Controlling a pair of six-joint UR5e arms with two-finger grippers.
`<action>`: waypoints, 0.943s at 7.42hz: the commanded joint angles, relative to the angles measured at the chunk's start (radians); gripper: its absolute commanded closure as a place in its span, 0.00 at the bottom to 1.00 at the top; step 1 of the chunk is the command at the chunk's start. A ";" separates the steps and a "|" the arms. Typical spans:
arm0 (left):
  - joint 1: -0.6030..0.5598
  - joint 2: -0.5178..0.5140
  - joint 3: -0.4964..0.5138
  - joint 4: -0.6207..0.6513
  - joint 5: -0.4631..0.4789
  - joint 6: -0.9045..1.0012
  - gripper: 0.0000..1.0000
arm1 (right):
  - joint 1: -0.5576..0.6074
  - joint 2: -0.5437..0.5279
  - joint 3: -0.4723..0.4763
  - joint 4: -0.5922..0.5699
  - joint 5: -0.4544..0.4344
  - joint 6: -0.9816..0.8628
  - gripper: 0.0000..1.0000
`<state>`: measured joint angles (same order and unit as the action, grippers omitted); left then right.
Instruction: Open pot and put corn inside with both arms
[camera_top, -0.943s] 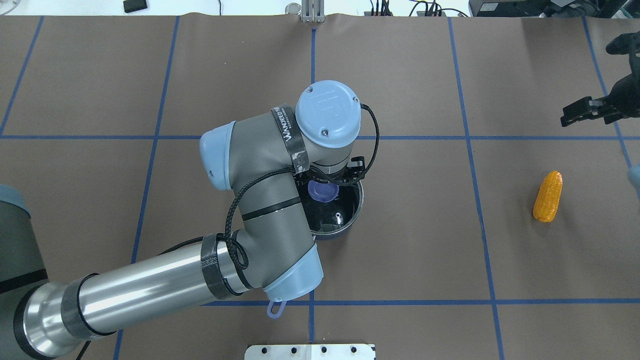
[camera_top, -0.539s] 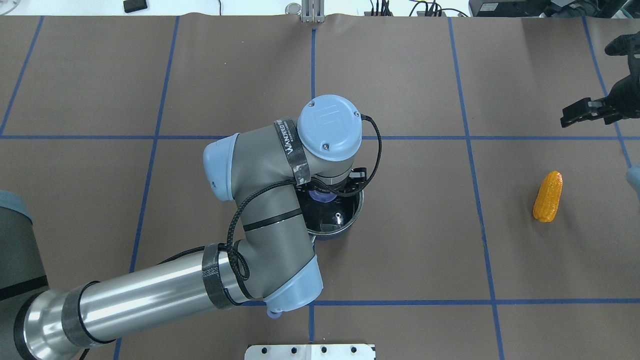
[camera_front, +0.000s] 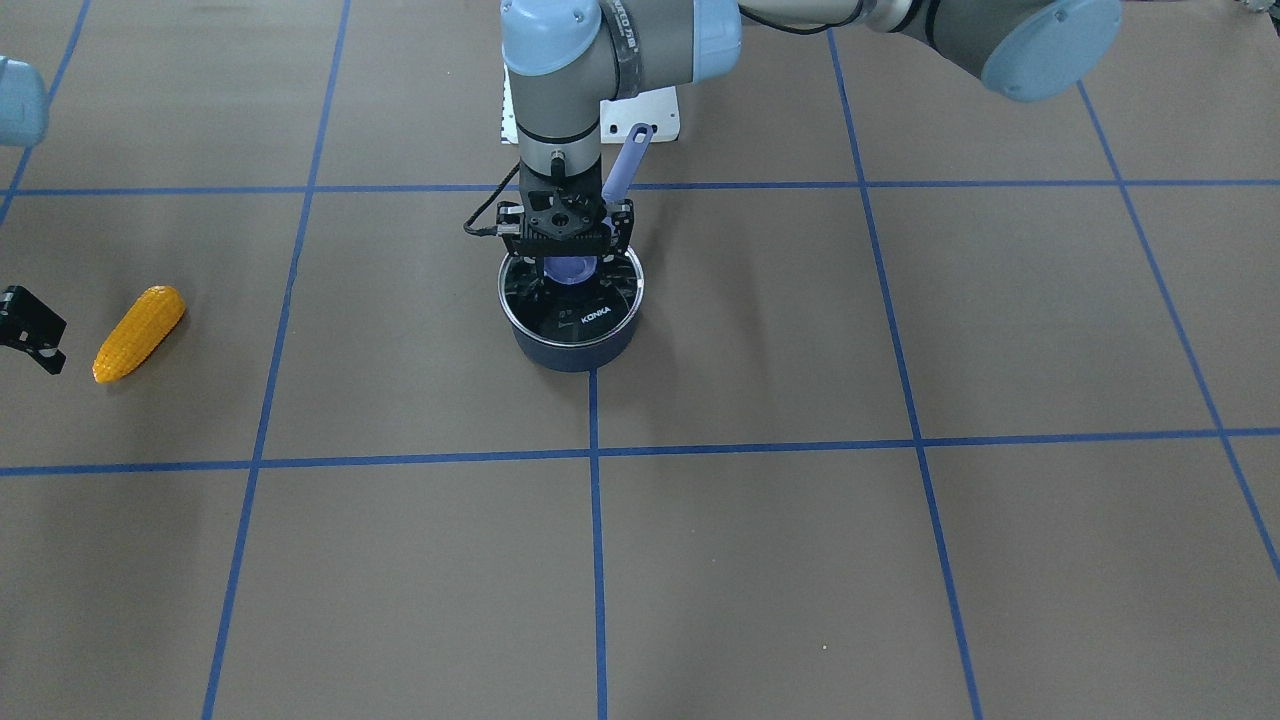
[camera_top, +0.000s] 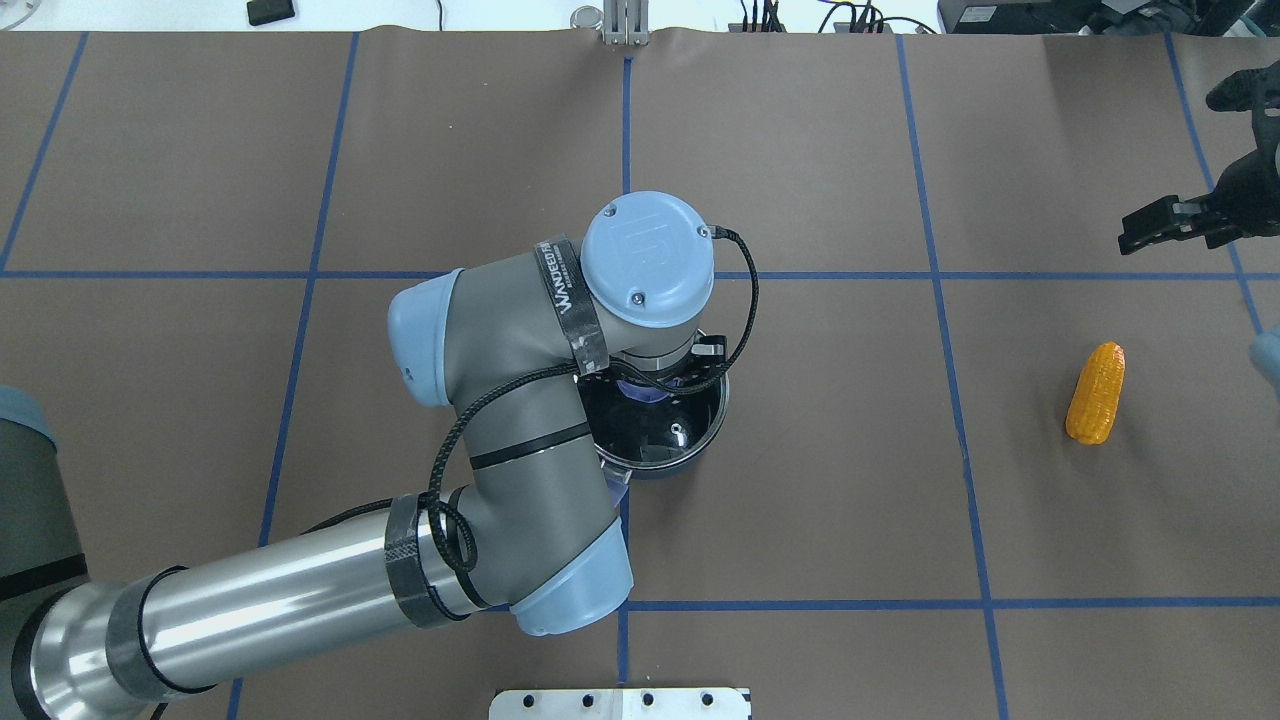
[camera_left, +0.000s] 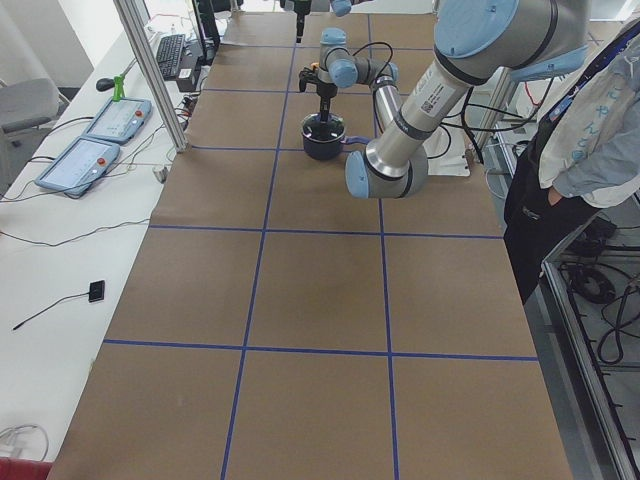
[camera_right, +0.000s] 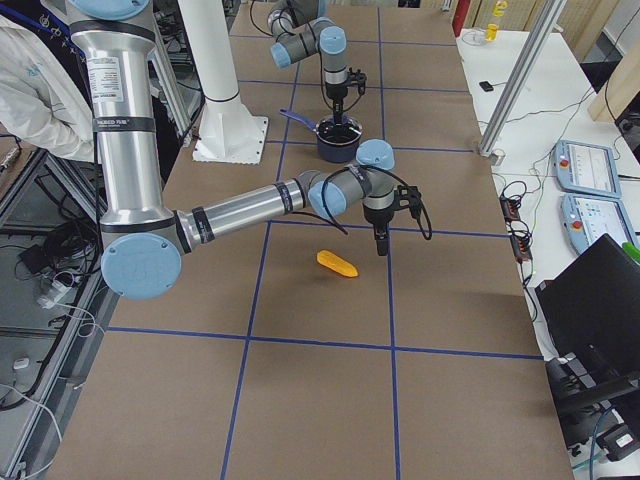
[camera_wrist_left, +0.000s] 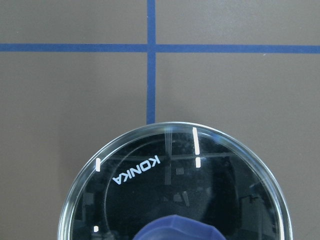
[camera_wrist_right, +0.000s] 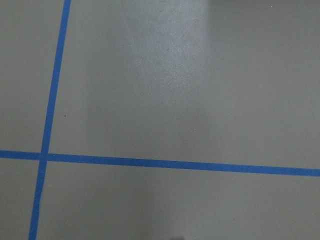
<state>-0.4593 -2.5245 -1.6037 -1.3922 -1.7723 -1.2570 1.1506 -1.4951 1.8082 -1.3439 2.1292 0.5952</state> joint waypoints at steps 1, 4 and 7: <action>-0.044 0.036 -0.153 0.120 -0.007 0.084 0.78 | 0.000 0.002 -0.001 0.000 0.000 0.000 0.00; -0.183 0.325 -0.346 0.098 -0.013 0.400 0.78 | -0.009 0.002 -0.001 -0.001 0.000 0.003 0.00; -0.353 0.681 -0.370 -0.216 -0.185 0.682 0.78 | -0.042 0.002 0.000 0.000 -0.035 0.032 0.00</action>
<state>-0.7386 -1.9949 -1.9682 -1.4774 -1.8900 -0.6969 1.1186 -1.4926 1.8072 -1.3440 2.1034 0.6195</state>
